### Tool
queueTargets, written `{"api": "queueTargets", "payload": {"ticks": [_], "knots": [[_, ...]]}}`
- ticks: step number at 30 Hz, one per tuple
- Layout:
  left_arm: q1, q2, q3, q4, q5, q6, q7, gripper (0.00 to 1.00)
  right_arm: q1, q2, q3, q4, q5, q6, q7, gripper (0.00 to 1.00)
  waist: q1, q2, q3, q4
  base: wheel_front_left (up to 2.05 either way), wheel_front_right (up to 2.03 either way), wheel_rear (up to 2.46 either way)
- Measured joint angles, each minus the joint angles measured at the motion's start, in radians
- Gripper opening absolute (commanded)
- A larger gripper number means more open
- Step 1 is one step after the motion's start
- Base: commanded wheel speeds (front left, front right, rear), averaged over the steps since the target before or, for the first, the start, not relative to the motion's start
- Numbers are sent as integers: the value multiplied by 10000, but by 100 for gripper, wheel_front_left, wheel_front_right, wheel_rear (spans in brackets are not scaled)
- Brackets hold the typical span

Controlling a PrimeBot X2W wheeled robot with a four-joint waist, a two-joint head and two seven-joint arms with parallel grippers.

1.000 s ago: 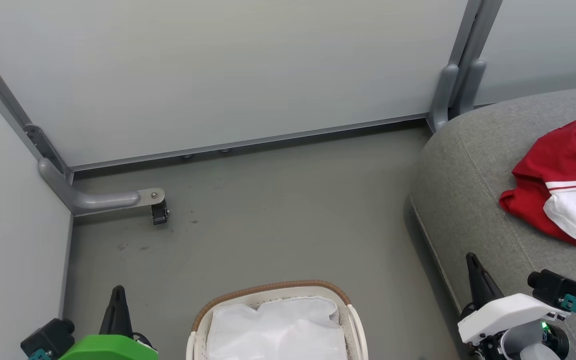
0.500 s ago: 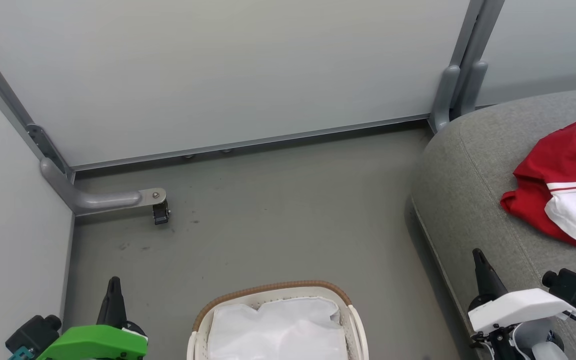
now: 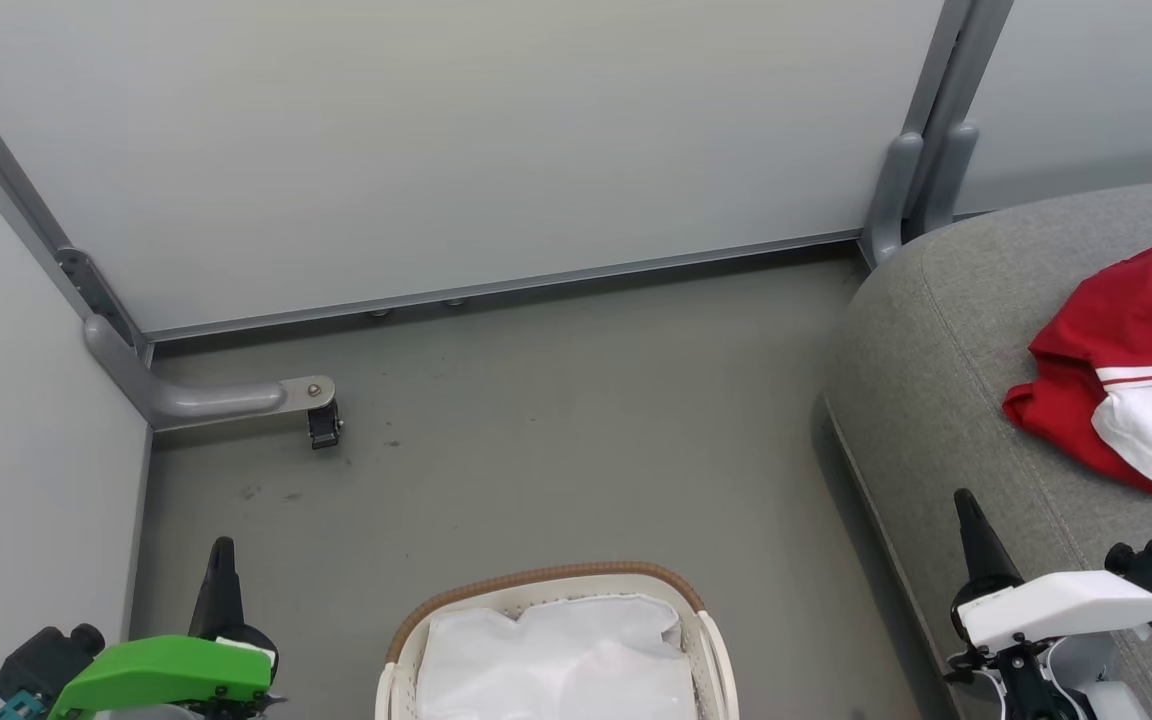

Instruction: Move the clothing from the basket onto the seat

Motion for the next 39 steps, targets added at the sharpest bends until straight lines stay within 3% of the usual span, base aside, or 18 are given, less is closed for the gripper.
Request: {"api": "queueTargets", "payload": {"ticks": [39], "knots": [[-309,15,307,-506,-3584,-77,993,0,-21,-35,-360,-575,3762,-2,982,0,1,0,-46,100,0,0,0]]}}
